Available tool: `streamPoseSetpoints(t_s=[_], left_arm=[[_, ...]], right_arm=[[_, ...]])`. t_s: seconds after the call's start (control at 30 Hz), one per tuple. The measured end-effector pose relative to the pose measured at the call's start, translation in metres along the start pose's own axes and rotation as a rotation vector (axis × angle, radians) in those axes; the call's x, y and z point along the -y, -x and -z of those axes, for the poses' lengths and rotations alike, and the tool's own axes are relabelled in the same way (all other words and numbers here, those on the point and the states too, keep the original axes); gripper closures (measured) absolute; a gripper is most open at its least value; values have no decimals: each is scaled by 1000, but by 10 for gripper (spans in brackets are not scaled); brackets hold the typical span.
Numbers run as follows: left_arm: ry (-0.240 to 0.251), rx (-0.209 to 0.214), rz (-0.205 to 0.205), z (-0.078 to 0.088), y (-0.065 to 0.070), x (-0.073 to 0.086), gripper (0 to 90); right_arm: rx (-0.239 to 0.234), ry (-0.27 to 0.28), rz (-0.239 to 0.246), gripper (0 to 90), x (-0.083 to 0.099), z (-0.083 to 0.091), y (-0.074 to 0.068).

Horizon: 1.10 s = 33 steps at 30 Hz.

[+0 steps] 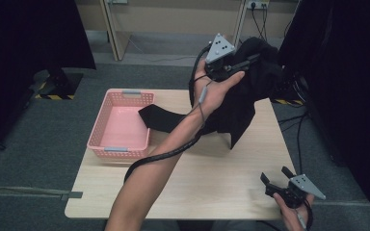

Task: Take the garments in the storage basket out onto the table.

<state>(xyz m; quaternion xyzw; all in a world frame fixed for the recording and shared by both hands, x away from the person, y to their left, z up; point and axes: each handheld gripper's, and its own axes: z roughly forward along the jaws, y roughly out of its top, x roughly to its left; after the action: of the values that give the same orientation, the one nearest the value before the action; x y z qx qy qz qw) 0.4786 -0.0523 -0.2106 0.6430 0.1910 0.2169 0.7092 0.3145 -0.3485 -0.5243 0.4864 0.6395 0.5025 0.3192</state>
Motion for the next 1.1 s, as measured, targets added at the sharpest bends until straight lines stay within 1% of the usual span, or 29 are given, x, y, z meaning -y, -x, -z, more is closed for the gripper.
streamPoseSetpoints(t_s=[0.23,0.57,0.67,0.7,0.8,0.83,0.9,0.93,1.0,1.1], left_arm=[[-5,22,10,-11,11,0,675],[-14,31,31,-21,19,7,674],[-14,37,30,-24,21,7,674],[-13,45,40,-29,27,8,674],[-13,45,40,-29,27,8,674],[-12,59,42,-33,33,7,674],[-12,59,42,-33,33,7,674],[-8,69,41,-35,37,6,674],[-10,70,37,-36,39,6,673],[-16,65,34,-36,38,8,673]], right_arm=[[-2,2,0,69,0,0,0],[-3,3,-3,69,0,0,0],[-3,2,-3,69,0,0,0],[-3,2,-3,69,0,0,0],[-3,2,-1,69,0,0,0],[-3,2,-1,69,0,0,0],[-3,3,0,69,0,0,0],[-3,3,0,69,0,0,0],[-4,6,-4,69,0,1,0],[-4,5,-3,69,0,1,0]])
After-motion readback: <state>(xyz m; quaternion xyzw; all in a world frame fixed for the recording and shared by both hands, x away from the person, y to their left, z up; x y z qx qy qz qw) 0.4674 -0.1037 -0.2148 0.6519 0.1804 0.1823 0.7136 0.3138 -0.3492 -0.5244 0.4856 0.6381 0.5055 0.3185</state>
